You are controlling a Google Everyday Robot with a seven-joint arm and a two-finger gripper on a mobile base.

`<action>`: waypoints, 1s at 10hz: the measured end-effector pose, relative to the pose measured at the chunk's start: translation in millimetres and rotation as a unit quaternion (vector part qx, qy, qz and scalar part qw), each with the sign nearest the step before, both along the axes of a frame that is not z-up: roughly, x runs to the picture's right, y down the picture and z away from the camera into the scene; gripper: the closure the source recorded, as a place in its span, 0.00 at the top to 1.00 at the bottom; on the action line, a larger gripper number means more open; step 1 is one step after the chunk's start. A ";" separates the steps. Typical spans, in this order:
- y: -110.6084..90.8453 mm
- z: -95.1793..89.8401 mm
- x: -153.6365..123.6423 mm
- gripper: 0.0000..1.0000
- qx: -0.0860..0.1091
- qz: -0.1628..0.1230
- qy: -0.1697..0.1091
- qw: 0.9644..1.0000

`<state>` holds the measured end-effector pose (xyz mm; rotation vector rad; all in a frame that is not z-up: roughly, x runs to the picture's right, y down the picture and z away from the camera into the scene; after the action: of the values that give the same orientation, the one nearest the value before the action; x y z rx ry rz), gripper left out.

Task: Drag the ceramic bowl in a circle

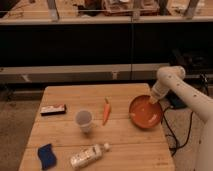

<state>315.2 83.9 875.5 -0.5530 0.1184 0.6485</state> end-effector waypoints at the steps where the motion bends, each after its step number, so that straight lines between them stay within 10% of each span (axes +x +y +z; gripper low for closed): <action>1: 9.8 -12.0 4.9 0.00 0.002 0.006 0.011 1.000; 10: 67.8 -67.2 18.2 0.00 -0.013 0.031 0.069 0.997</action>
<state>333.4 151.6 808.2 -0.5385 0.2410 0.7475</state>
